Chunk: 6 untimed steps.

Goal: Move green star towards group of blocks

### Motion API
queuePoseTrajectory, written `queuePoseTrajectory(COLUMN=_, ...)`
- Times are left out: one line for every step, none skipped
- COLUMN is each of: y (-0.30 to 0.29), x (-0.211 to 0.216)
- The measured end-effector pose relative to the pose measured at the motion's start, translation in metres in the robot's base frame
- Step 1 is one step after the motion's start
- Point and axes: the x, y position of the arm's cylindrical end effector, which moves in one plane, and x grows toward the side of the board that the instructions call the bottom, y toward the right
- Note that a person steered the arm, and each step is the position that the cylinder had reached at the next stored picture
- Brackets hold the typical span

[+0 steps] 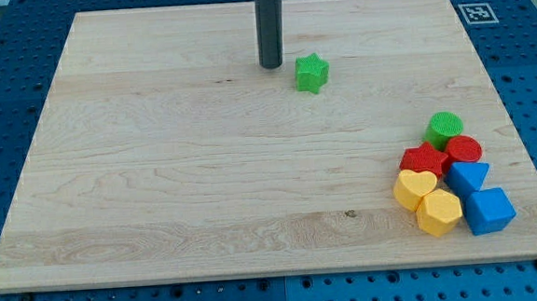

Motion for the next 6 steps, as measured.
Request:
queuePoseTrajectory(y=0.020, x=0.017)
queuePoseTrajectory(y=0.039, x=0.017)
queuePoseTrajectory(y=0.066, x=0.017)
queuePoseTrajectory(y=0.084, x=0.015)
queuePoseTrajectory(y=0.102, x=0.015)
queuePoseTrajectory(y=0.126, x=0.015)
